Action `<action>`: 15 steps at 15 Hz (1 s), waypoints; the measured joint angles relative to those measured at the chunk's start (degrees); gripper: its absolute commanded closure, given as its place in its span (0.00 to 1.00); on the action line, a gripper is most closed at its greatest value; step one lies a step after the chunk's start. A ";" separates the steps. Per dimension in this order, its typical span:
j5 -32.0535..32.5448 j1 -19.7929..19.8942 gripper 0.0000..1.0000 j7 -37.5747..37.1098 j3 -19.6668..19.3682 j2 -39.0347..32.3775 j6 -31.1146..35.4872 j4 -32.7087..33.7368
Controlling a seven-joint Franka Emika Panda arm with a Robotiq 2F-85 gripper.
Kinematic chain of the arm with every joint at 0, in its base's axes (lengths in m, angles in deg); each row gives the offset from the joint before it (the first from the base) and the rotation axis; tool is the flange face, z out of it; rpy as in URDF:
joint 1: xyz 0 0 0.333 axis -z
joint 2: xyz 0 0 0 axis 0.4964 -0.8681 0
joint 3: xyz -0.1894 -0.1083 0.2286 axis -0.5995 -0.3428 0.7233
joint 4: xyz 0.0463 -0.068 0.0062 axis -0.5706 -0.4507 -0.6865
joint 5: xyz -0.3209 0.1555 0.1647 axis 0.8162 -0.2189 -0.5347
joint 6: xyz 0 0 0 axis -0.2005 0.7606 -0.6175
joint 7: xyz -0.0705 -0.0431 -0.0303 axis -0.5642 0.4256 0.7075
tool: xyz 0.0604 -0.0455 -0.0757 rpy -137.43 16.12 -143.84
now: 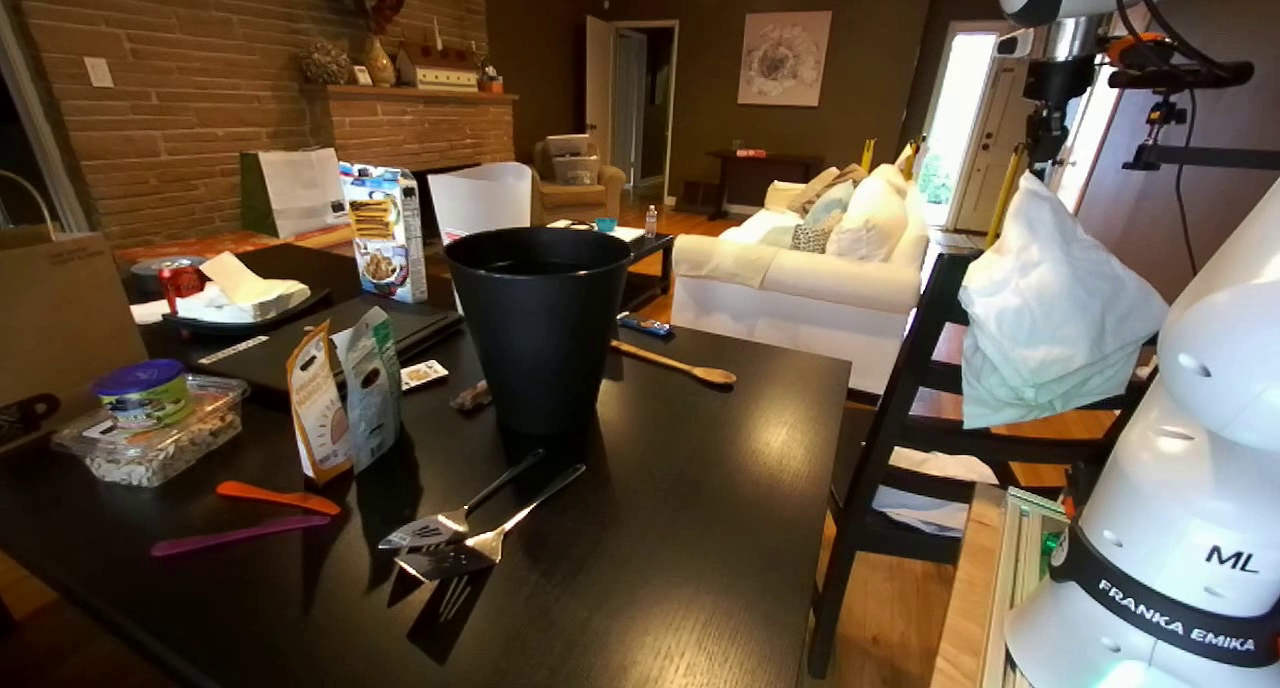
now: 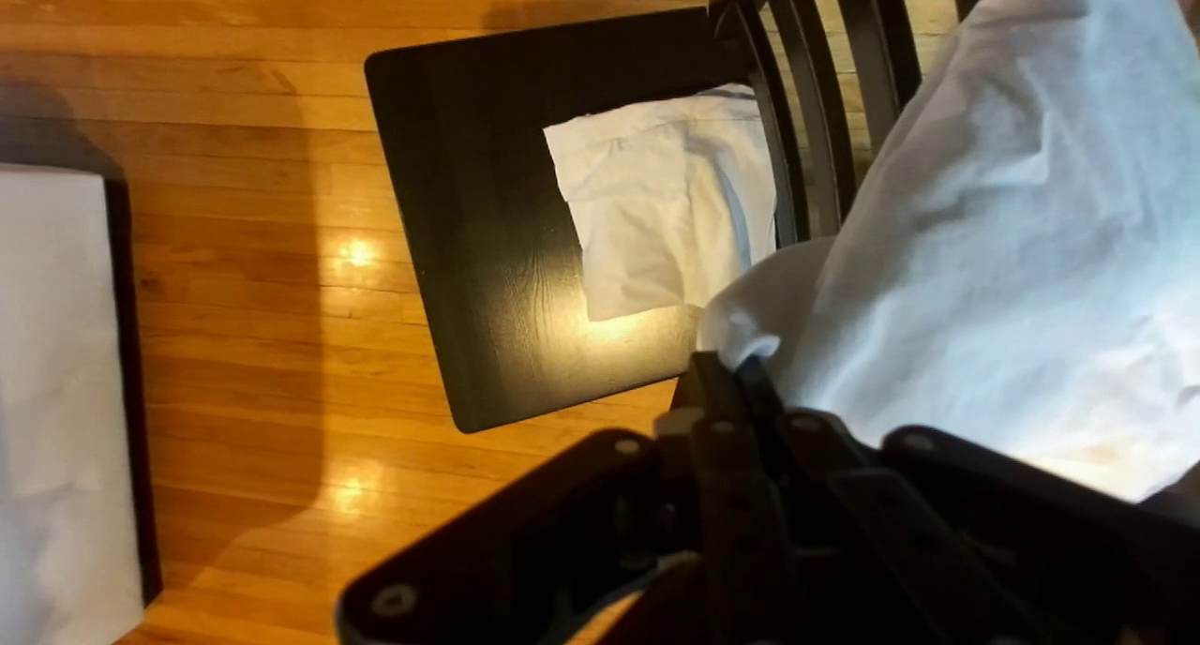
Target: Put the white cloths on the backrest of the chair
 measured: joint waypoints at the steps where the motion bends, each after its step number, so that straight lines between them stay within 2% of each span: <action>1: 0.00 0.11 0.88 0.03 0.17 -0.15 -0.04 0.00; 2: 0.00 0.26 0.72 0.08 0.37 -0.25 -0.07 0.00; 12: 0.04 1.38 0.04 0.14 2.35 -0.50 -0.29 0.00; 15: 0.04 1.62 0.00 0.07 3.37 -0.42 -0.70 0.06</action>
